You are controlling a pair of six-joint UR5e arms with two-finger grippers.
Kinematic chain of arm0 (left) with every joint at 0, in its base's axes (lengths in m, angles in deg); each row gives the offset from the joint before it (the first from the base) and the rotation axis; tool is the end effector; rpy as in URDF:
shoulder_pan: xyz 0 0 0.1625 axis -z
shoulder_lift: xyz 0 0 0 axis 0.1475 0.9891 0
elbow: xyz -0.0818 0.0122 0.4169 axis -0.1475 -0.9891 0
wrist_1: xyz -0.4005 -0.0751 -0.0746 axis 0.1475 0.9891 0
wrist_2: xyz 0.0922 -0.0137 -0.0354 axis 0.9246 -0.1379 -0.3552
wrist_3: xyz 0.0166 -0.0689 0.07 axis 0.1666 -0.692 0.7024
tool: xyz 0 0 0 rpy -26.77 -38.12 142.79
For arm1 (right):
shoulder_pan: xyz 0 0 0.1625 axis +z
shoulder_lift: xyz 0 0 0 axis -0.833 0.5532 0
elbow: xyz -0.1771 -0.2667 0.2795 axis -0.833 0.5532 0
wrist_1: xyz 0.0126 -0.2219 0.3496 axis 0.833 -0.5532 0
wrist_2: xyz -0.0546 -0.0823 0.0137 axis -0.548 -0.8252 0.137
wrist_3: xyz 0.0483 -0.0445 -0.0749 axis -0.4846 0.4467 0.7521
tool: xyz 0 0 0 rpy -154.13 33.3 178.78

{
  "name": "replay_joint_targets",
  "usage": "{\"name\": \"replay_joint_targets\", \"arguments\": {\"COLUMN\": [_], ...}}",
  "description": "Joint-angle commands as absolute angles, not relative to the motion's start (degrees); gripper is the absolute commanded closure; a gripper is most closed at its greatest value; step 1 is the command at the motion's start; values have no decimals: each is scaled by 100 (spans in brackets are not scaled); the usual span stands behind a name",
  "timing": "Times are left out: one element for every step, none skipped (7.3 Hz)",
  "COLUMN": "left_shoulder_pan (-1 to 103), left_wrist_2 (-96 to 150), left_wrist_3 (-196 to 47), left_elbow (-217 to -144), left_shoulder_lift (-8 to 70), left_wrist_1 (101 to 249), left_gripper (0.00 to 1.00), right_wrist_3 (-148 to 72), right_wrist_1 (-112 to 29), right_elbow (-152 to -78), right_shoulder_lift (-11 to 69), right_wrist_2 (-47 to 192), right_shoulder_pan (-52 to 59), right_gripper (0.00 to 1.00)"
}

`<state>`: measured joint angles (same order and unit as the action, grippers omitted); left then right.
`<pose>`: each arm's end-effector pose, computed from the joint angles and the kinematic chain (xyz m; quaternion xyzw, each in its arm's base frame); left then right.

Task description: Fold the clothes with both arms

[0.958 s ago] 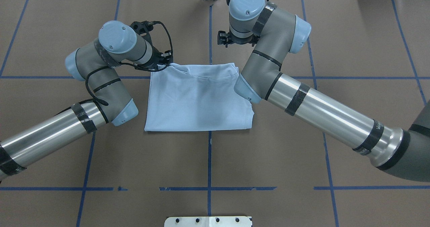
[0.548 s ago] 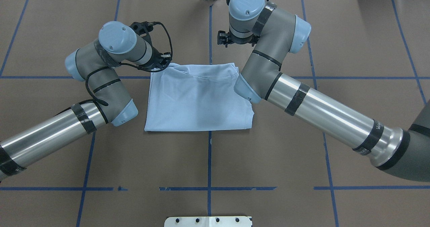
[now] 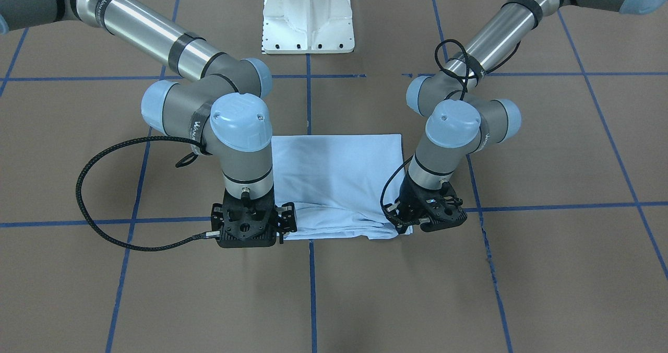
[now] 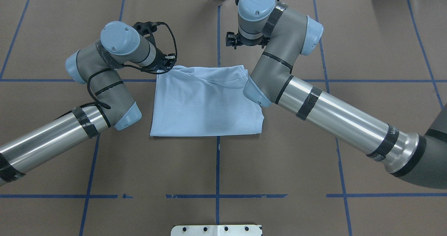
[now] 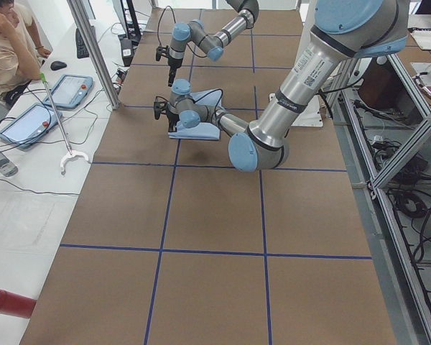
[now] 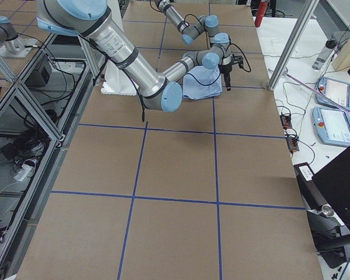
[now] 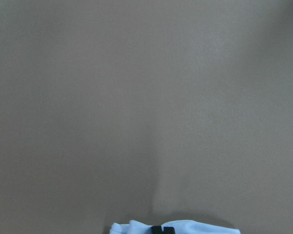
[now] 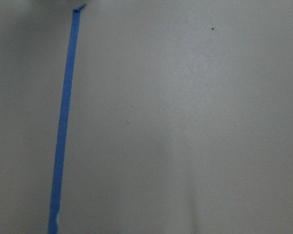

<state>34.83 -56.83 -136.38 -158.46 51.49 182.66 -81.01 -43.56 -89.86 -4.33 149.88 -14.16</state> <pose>0.4960 -0.6140 0.3364 0.1052 0.4492 -0.1697 0.8708 -0.5264 -0.6337 0.2183 0.1471 -0.3426 0.0612 0.9259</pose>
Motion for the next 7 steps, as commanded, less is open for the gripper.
{"name": "replay_joint_targets", "arguments": {"left_shoulder_pan": [3537, 3572, 3677, 3878, 4159, 4475, 4896], "left_wrist_2": [-5483, -5509, -5605, -6015, -6323, -6640, -6825], "left_wrist_3": [-13555, -13389, -13170, -12698, -12154, -11426, -10435], "left_elbow": [-15759, -15768, -15785, -15838, -16299, -16931, -17572], "left_shoulder_lift": [5148, 5148, 5165, 5131, 4774, 4318, 3991], "left_wrist_1": [18277, 18277, 18277, 18251, 18155, 17745, 17114], "left_gripper": [95, 1, 0, 0, 0, 0, 0], "right_wrist_3": [-8101, -8101, -8075, -7970, -7812, -7541, -6929], "right_wrist_1": [-4356, -4356, -4356, -4373, -4417, -4469, -4792], "right_elbow": [-8986, -8986, -8986, -8986, -9012, -9169, -9727], "right_shoulder_lift": [-429, -429, -429, -446, -420, -194, 322], "right_wrist_2": [14994, 15003, 15177, 15501, 16104, 16580, 16742], "right_shoulder_pan": [-1422, -1422, -1405, -1274, -986, -617, -292], "right_gripper": [0, 0, 0, 0, 0, 0, 0]}}
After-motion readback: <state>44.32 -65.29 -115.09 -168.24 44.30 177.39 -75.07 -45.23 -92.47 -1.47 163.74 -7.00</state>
